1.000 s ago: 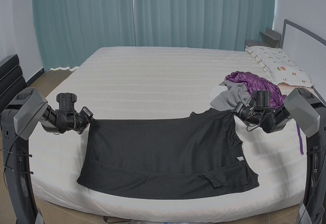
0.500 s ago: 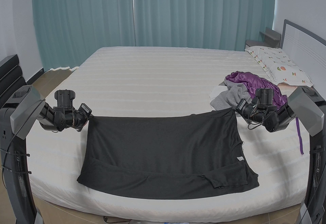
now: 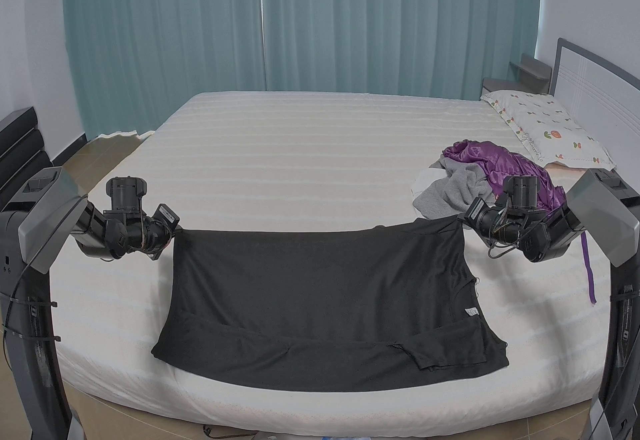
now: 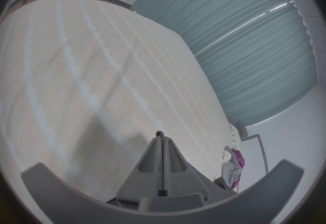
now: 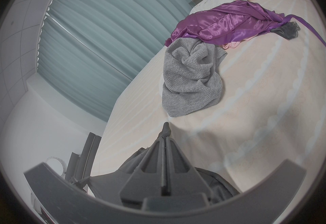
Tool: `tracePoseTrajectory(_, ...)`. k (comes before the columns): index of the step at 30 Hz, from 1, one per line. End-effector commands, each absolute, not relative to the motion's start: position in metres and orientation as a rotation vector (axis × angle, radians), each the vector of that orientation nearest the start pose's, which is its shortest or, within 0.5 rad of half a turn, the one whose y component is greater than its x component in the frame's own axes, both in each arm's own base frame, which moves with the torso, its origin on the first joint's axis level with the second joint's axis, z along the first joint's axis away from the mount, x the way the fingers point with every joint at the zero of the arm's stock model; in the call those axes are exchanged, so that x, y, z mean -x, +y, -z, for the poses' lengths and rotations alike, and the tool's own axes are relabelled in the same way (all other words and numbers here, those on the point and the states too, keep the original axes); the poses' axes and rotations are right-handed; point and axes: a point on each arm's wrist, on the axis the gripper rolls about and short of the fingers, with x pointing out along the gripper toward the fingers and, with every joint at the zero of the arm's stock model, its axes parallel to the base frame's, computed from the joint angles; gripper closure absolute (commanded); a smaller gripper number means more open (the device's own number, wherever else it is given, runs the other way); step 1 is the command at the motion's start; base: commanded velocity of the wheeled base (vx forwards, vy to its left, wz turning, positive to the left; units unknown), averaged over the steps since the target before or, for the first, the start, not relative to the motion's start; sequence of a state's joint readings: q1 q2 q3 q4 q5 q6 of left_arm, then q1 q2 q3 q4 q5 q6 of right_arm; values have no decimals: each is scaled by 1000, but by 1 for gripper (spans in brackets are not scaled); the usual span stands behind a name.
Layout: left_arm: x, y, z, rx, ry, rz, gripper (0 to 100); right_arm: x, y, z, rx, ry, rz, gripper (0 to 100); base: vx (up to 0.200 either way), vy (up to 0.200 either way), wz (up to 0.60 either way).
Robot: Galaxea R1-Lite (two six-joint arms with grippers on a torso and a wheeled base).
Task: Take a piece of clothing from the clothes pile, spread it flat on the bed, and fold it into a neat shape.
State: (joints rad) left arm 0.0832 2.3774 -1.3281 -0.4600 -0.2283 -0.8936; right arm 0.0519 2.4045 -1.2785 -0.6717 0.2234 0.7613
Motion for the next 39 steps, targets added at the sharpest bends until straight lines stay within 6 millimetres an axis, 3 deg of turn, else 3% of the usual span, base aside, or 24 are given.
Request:
tracePoseTrajectory(1,-450,33,-36,956,619,-135,100,-451,25,-36,-787,544,-86,100,0,0,0)
tracePoseTrajectory(15,-434,35,-57,977,630,-72,100,-433,19,-38,-797,587,-79,100,0,0,0)
tracePoseTrajectory(39,-420,37,-55,975,659,-92,100,-418,18,-49,-855,599,-61,100,0,0,0)
